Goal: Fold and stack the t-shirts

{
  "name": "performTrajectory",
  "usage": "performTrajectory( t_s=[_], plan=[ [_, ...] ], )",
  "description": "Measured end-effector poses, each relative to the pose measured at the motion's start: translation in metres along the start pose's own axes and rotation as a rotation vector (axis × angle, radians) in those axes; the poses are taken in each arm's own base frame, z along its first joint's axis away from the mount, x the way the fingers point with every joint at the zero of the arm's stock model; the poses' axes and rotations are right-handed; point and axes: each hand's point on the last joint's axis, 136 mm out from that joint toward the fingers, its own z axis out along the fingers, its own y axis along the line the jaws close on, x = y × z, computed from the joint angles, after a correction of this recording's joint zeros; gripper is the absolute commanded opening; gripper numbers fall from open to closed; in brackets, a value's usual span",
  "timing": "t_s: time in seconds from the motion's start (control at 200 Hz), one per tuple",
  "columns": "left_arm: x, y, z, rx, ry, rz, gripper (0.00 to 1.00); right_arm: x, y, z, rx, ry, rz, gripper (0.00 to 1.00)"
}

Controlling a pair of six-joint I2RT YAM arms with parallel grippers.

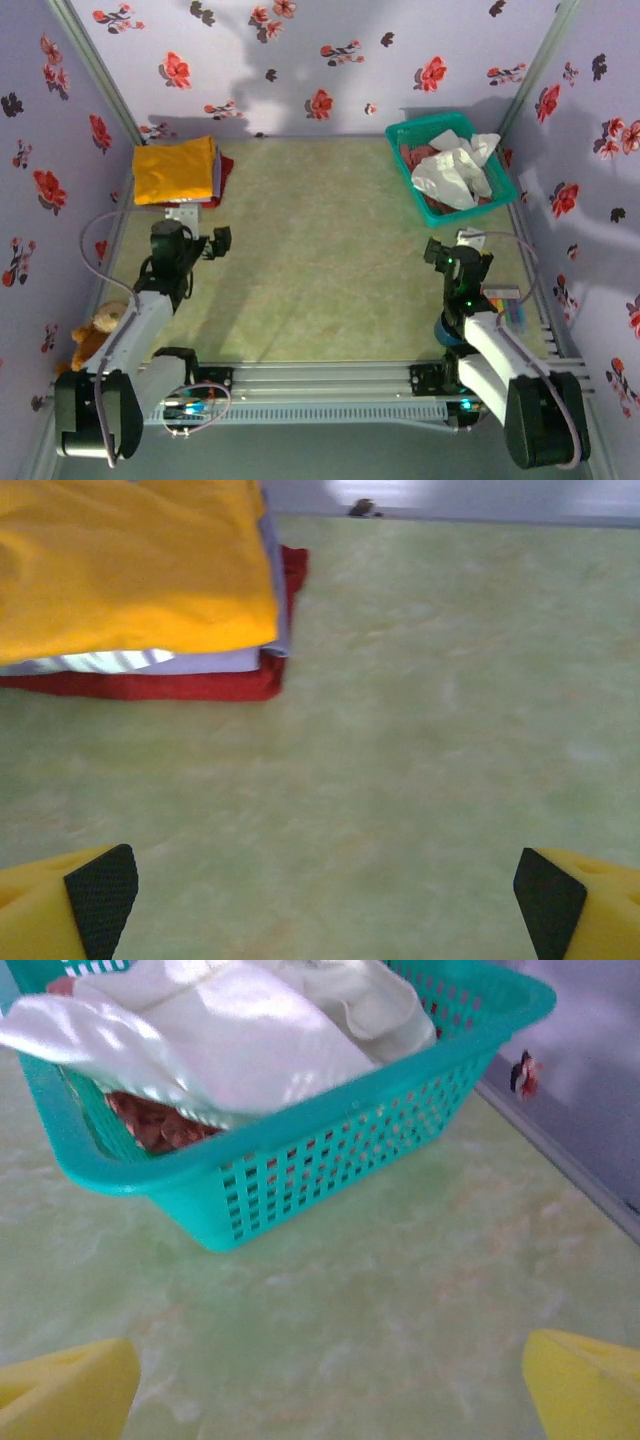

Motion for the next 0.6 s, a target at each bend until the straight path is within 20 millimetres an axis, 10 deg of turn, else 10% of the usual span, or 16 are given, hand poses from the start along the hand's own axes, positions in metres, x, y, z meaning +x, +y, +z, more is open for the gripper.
performTrajectory(
  t_s=[0.275,0.6],
  plan=[
    [0.047,0.031,0.058,-0.160,0.001,0.081,0.99,0.014,0.007,0.039,0.001,0.025,-0.069,0.99],
    [0.045,0.056,0.066,-0.230,-0.095,0.044,0.99,0.019,0.013,0.083,-0.041,0.051,-0.040,0.99]
  ],
)
